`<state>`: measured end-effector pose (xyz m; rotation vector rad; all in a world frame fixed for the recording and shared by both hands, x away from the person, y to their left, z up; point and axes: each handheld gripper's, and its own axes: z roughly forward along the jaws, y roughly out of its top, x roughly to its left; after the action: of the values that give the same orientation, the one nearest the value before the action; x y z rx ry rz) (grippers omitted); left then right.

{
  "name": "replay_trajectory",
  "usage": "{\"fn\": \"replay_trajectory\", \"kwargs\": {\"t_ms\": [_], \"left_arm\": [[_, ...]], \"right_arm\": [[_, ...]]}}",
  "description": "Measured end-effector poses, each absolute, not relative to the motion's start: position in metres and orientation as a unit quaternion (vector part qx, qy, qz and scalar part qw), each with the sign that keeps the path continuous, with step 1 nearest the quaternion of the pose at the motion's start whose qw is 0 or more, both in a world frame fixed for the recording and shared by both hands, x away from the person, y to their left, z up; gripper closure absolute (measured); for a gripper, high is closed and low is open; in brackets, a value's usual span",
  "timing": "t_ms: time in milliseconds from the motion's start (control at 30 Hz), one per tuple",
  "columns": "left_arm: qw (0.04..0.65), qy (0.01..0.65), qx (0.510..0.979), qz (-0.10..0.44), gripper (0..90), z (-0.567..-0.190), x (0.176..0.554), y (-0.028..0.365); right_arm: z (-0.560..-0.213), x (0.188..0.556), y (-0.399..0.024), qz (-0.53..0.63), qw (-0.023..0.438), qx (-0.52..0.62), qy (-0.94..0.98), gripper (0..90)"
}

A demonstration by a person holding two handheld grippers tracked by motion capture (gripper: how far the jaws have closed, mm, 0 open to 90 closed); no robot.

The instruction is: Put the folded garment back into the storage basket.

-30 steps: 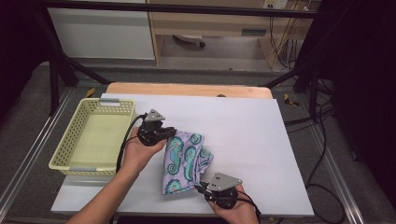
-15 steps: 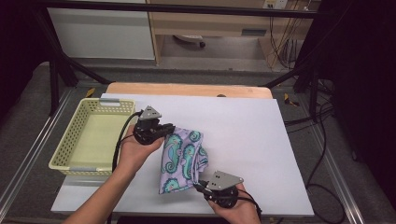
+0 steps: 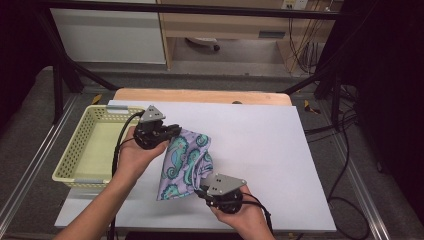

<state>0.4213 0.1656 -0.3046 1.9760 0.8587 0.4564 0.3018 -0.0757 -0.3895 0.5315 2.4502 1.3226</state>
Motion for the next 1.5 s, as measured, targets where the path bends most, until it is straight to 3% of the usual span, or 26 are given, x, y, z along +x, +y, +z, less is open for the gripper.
{"fn": "replay_trajectory", "kwargs": {"t_ms": [533,1200,1500], "left_arm": [[0.443,0.349,0.803,0.195,82.4,-0.285,0.445,0.179],[0.441,0.358,0.796,0.208,82.4,-0.261,0.445,0.201],[0.417,0.350,0.807,0.231,82.4,-0.260,0.433,0.203]], "right_arm": [[-0.368,0.335,-0.053,0.468,0.150,0.176,0.853,84.0],[-0.347,0.342,-0.027,0.473,0.153,0.147,0.855,84.0],[-0.354,0.335,-0.017,0.469,0.167,0.140,0.856,84.1]]}}
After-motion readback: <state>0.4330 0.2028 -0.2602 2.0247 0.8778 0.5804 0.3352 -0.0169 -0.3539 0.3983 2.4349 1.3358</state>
